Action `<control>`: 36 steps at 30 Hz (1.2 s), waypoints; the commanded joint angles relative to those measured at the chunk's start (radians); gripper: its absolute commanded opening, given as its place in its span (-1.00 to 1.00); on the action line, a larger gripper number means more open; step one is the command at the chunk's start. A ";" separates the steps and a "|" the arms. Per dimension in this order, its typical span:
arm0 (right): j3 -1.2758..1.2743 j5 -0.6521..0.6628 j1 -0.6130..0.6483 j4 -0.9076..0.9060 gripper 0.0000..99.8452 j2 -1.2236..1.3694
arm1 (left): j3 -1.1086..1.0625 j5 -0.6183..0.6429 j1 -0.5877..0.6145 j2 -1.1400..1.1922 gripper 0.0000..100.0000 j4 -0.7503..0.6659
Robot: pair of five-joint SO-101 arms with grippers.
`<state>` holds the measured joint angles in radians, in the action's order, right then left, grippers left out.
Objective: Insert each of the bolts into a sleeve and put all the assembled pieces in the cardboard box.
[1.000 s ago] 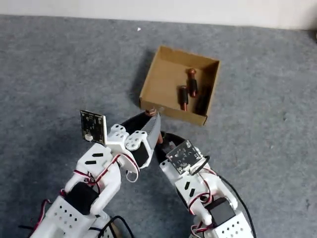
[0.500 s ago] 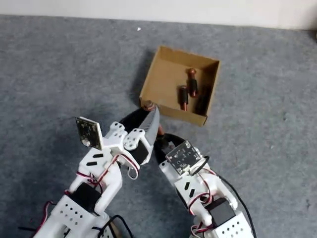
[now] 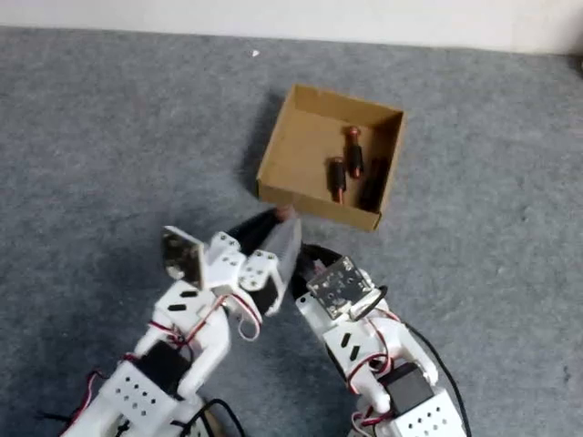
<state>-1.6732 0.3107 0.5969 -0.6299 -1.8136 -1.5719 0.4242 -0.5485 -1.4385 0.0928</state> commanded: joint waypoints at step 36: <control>-0.053 0.000 -0.151 0.033 -0.99 -0.024 | 0.349 -0.023 0.120 -0.002 -0.99 0.767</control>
<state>-1.6732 0.3122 0.4757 -0.6299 -1.8167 -1.2758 0.4135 -0.4718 -1.4293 0.8385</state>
